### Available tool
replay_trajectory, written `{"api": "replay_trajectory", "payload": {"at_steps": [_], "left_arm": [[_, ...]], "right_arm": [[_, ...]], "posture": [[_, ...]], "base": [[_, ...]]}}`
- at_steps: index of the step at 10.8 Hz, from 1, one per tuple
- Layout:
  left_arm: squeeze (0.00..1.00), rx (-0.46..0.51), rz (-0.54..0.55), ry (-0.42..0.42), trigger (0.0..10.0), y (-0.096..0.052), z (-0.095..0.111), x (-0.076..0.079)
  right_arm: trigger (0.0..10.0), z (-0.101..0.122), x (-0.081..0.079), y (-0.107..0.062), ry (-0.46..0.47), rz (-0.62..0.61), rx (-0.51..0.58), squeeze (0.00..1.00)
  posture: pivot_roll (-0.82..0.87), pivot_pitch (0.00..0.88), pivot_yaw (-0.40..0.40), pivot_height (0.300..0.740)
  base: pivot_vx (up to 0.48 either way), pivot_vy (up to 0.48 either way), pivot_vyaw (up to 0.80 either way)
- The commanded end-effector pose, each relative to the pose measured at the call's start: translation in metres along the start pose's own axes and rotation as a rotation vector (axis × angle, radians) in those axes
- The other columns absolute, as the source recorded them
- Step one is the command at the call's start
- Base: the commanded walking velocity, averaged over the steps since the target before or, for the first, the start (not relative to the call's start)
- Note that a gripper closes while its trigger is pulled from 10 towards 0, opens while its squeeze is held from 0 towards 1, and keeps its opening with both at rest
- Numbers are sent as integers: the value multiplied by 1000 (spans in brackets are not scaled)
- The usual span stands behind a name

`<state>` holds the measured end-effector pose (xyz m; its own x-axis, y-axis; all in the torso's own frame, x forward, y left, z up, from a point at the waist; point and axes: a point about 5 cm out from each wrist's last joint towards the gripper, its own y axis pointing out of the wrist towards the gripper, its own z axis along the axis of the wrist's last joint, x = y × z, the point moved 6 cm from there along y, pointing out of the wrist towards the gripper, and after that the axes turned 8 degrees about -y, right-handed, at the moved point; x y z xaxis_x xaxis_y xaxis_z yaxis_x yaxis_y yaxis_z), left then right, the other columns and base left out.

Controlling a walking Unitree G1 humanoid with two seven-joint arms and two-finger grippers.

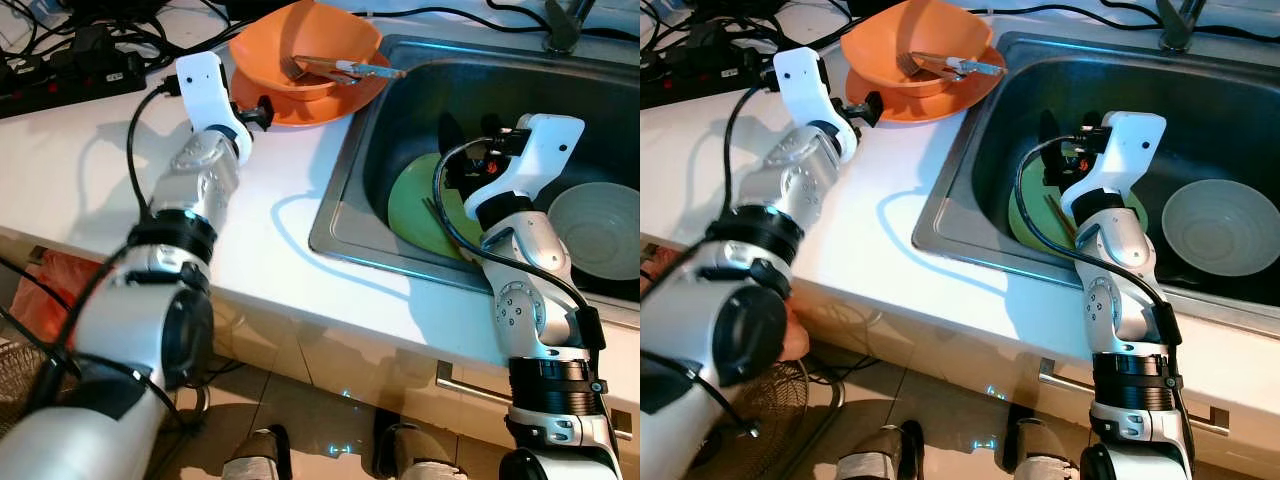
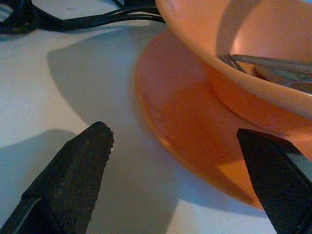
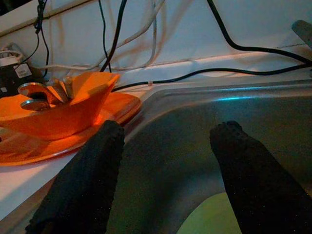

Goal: Kitchen organization

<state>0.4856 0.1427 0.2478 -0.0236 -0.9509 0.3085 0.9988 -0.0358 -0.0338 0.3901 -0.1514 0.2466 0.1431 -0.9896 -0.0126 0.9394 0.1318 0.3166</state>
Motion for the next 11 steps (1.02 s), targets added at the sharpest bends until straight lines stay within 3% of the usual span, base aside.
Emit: {"api": "replay_trajectory", "payload": {"at_steps": [1, 4, 11], "left_arm": [[0, -36, 11, 54, 10000, 1, -4, -1], [0, -108, 35, 175, 10000, 0, -12, -11], [0, -188, -12, 182, 10000, -2, -25, -13]], "right_arm": [[10000, -17, -1, -4, 14, -3, -49, 0], [10000, -18, 1, -6, 13, -5, -51, 0], [10000, -20, 1, -8, 16, 1, -60, 0]], "posture": [[44, 235, 101, 740], [48, 236, 107, 740], [61, 242, 118, 740]], "base": [[0, 0, 0], [0, 0, 0], [0, 0, 0]]}}
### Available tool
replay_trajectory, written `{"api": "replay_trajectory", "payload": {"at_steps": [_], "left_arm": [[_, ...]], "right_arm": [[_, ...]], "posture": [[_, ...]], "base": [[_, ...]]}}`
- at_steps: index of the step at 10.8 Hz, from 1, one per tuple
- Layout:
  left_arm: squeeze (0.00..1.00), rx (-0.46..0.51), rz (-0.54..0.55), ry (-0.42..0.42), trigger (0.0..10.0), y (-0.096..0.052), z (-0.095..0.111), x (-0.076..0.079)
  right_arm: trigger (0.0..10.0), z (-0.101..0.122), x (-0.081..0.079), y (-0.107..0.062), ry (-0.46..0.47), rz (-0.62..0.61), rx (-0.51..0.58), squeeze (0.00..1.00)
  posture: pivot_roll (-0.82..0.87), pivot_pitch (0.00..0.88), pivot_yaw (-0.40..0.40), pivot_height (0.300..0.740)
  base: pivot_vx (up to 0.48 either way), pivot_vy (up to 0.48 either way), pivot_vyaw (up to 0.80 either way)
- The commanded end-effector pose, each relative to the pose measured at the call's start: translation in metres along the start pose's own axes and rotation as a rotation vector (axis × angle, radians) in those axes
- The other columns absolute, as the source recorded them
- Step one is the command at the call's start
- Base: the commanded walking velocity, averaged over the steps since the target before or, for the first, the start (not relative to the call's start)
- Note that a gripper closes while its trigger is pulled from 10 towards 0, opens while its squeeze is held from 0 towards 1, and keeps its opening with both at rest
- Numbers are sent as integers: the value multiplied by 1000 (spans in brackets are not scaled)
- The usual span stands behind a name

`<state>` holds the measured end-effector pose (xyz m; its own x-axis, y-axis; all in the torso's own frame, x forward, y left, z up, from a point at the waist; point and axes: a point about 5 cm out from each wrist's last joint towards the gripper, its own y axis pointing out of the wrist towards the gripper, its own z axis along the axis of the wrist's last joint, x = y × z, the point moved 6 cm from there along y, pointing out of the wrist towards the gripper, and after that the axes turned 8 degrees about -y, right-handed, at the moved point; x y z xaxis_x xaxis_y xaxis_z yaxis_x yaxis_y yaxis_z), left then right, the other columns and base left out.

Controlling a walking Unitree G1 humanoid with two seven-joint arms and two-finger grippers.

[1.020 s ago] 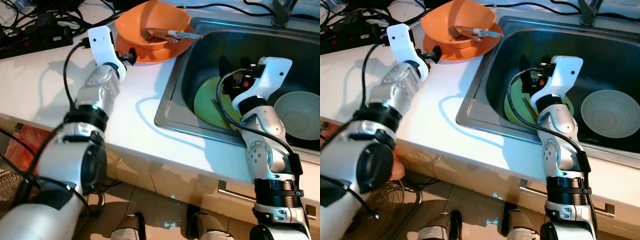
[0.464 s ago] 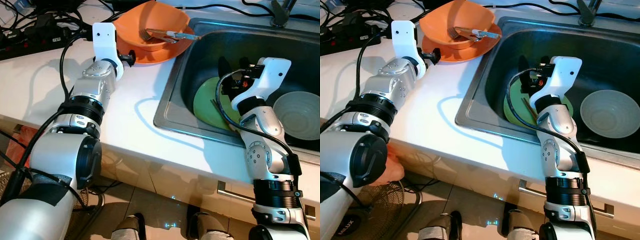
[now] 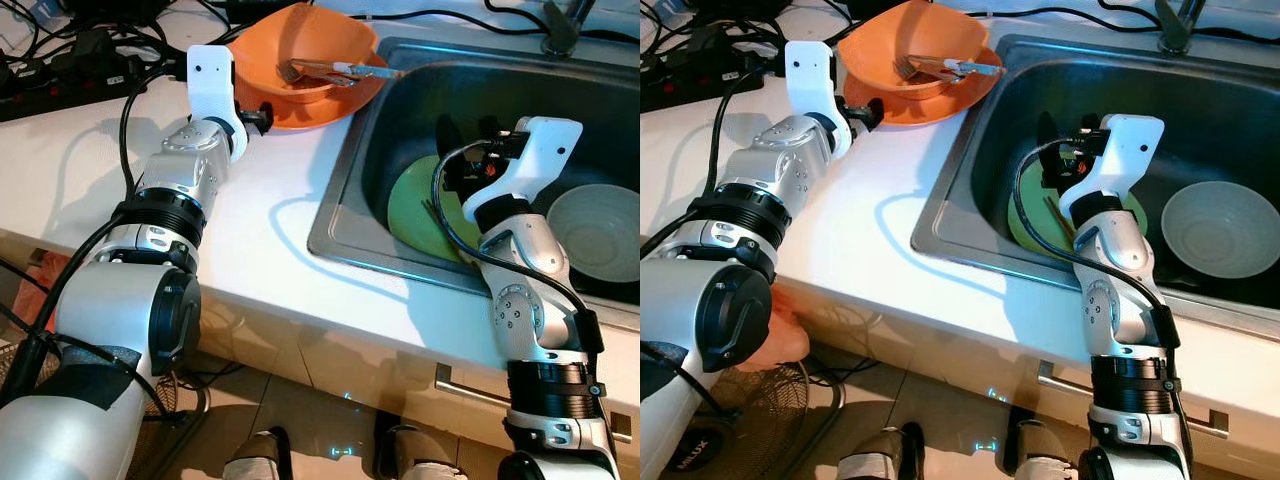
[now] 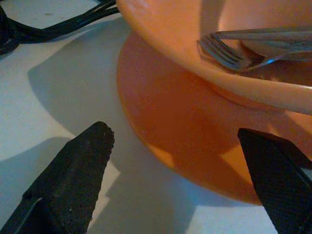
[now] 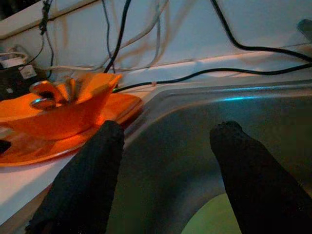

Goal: Kitchen organization

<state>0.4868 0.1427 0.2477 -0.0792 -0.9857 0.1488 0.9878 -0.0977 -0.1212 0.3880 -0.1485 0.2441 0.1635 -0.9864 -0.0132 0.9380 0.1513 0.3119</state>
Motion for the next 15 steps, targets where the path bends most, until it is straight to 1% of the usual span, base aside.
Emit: {"api": "replay_trajectory", "payload": {"at_steps": [1, 2, 3, 5, 7, 9, 13, 15], "left_arm": [[0, -103, 13, 8, 10000, -1, -31, -9], [0, -111, 7, 8, 10000, -2, -33, -10], [0, -117, -4, 5, 10000, -2, -34, -9], [0, -132, -46, 2, 10000, -2, -36, -3], [0, -145, -67, 10, 10000, -3, -38, 0], [0, -177, -109, 21, 10000, -5, -44, 3], [0, -221, -172, 59, 10000, -13, -52, -1], [0, -248, -199, 82, 10000, -21, -60, -3]], "right_arm": [[10000, -22, 2, -7, 17, 32, -88, 0], [10000, -24, -5, -10, 33, 120, -116, 0], [10000, -23, -12, -14, 29, 194, -130, 0], [10000, -21, -18, -22, 25, 296, -153, 0], [10000, -18, -18, -27, 7, 342, -165, 0], [10000, -16, -17, -29, -2, 356, -168, 0], [10000, -13, -21, -32, 2, 401, -172, 0], [10000, -12, -20, -32, -5, 409, -172, 0]], "posture": [[63, 242, 118, 740], [64, 242, 118, 740], [61, 242, 118, 740], [58, 243, 116, 740], [62, 246, 119, 740], [66, 245, 123, 740], [88, 237, 120, 740], [96, 232, 122, 740]], "base": [[0, 0, 0], [0, 0, 0], [0, 0, 0], [0, 0, 0], [0, 0, 0], [0, 0, 0], [0, 0, 0], [0, 0, 0]]}}
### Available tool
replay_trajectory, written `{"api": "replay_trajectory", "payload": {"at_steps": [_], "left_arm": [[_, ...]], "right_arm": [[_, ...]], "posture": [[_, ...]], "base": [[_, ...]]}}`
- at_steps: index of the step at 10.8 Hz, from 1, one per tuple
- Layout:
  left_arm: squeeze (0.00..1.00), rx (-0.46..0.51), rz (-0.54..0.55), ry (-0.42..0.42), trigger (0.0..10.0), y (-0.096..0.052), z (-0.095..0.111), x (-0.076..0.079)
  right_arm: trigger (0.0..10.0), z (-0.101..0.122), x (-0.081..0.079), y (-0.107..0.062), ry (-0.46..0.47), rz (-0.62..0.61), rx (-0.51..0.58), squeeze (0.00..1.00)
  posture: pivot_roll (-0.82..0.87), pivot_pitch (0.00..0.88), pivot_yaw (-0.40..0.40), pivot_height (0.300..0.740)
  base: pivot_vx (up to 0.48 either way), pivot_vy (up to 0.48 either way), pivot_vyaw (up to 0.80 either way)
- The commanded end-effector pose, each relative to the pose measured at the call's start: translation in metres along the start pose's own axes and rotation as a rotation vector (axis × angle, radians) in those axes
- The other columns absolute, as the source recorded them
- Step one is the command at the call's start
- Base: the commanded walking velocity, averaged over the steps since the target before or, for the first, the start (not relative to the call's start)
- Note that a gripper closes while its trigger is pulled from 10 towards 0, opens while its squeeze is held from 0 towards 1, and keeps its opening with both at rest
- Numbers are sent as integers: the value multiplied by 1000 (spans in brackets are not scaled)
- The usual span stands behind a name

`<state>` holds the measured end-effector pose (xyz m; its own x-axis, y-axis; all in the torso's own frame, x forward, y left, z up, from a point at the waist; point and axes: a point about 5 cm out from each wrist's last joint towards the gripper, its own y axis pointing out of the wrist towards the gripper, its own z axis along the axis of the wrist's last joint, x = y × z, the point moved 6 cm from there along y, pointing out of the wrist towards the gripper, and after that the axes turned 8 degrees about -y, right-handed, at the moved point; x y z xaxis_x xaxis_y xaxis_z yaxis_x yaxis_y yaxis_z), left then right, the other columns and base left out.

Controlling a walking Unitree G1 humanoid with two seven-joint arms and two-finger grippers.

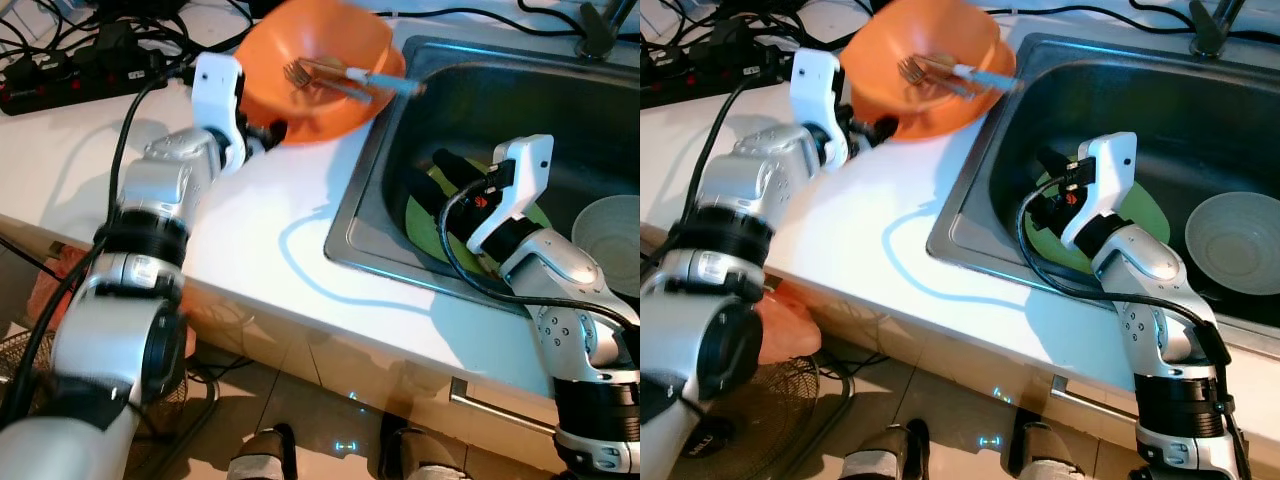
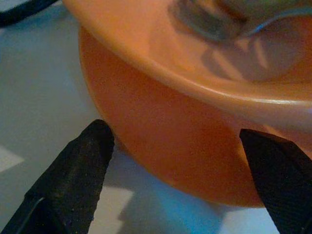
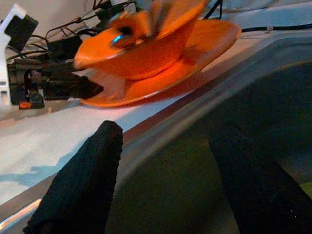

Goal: Kitchen organization

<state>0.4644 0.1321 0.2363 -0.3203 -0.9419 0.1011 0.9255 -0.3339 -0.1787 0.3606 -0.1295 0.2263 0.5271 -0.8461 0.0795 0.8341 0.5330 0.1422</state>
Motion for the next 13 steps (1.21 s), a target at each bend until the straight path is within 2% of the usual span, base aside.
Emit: {"api": "replay_trajectory", "payload": {"at_steps": [1, 3, 6, 10, 13], "left_arm": [[0, -170, 9, -13, 10000, -3, -48, -8], [0, -181, -8, -7, 10000, -8, -51, -4], [0, -164, 2, -12, 10000, -10, -45, -4], [0, -122, 15, -17, 10000, -12, -19, -8], [0, -56, 30, -24, 10000, -13, 8, -11]], "right_arm": [[10000, -1, 1, -5, -7, 12, -12, 0], [10000, 6, -1, -7, -8, 21, 2, 0], [10000, 12, 2, -11, -23, 10, 12, 0], [10000, 14, 1, -11, -27, 7, 14, 0], [10000, 16, 2, -11, -32, 6, 16, 0]], "posture": [[102, 229, 124, 740], [107, 227, 125, 740], [102, 230, 129, 740], [107, 234, 131, 740], [107, 225, 132, 740]], "base": [[0, 0, 0], [0, 0, 0], [0, 0, 0], [0, 0, 0], [0, 0, 0]]}}
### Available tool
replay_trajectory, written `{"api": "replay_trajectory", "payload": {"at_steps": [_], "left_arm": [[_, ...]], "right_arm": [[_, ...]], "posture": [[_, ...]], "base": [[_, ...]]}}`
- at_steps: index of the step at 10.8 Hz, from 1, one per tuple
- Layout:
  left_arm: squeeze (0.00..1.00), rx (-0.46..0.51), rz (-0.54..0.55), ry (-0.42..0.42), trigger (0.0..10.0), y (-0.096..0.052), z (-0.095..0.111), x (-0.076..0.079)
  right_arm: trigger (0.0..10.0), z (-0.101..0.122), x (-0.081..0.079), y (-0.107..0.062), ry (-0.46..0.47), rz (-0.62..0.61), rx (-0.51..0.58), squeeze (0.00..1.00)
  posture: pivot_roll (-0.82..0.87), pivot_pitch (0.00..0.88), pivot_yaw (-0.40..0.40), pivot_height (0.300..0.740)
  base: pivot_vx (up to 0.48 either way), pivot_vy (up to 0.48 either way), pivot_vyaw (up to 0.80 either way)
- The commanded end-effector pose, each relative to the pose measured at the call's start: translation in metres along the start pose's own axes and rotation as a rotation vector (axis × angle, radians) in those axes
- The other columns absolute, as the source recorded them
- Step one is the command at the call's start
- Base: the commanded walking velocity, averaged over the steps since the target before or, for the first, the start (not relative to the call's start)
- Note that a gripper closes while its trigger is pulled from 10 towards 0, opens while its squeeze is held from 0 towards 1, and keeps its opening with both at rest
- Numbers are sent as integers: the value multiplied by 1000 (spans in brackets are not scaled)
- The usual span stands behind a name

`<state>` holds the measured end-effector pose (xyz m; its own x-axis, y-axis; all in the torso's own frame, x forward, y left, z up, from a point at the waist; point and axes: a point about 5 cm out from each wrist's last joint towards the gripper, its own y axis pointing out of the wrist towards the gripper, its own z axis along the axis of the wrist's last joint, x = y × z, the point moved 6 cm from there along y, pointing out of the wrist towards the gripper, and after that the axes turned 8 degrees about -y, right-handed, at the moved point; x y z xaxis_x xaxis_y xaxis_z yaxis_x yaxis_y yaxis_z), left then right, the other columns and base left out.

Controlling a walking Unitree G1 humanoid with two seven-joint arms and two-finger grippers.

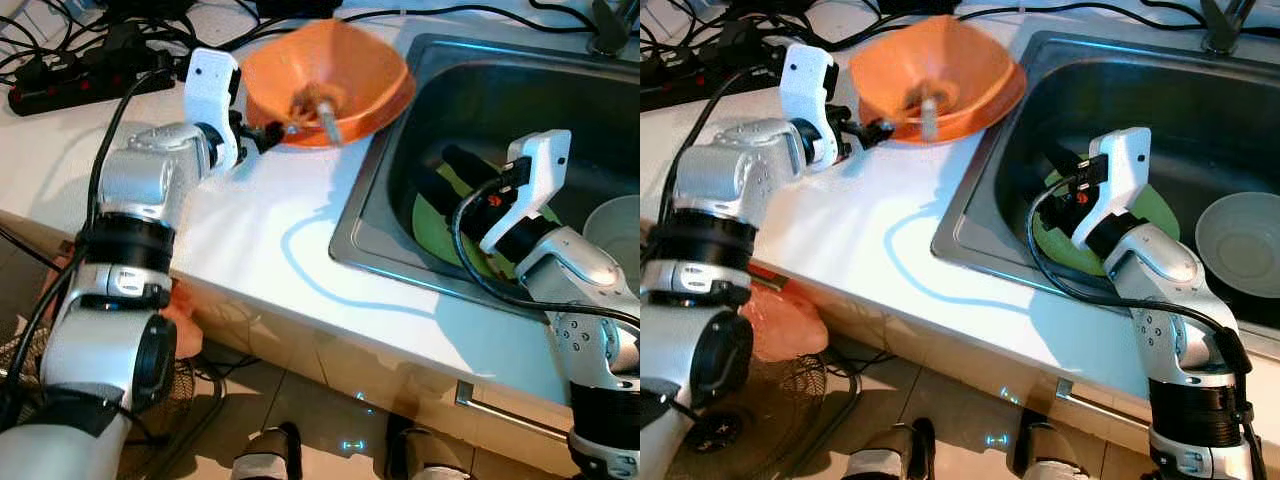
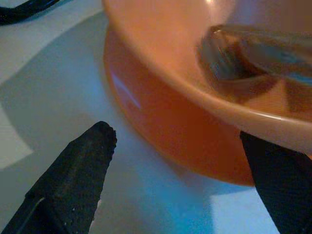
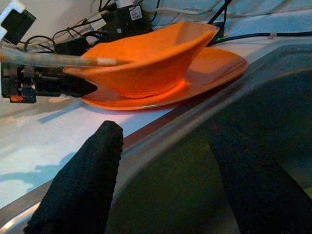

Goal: Kitchen organization

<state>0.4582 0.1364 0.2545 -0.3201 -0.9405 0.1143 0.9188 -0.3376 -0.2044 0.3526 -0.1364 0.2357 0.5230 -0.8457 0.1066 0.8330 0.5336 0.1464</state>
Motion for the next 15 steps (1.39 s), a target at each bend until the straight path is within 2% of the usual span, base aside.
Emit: {"api": "replay_trajectory", "payload": {"at_steps": [1, 7, 10, 11, 12, 15], "left_arm": [[0, -17, 37, -14, 10000, -2, -3, -12], [0, -71, 11, 7, 10000, -9, -9, -15], [0, -88, -44, 35, 10000, -14, -7, -8], [0, -84, -30, 38, 10000, -14, -7, -10], [0, -39, 5, 6, 10000, -12, -1, -15], [0, 18, 3, -30, 10000, -11, 14, -11]], "right_arm": [[10000, 6, 0, -2, -5, 4, 15, 0], [10000, 11, -3, -4, -23, 25, 16, 0], [10000, 12, -3, -5, -28, 28, 15, 0], [10000, 12, -3, -4, -26, 28, 17, 0], [10000, 13, -4, -2, -26, 30, 20, 0], [10000, 13, -4, -3, -25, 29, 20, 0]], "posture": [[107, 223, 131, 740], [117, 217, 132, 740], [123, 209, 132, 740], [123, 209, 132, 740], [124, 206, 131, 740], [118, 211, 135, 740]], "base": [[0, 0, 0], [0, 0, 0], [0, 0, 0], [0, 0, 0], [0, 0, 0], [0, 0, 0]]}}
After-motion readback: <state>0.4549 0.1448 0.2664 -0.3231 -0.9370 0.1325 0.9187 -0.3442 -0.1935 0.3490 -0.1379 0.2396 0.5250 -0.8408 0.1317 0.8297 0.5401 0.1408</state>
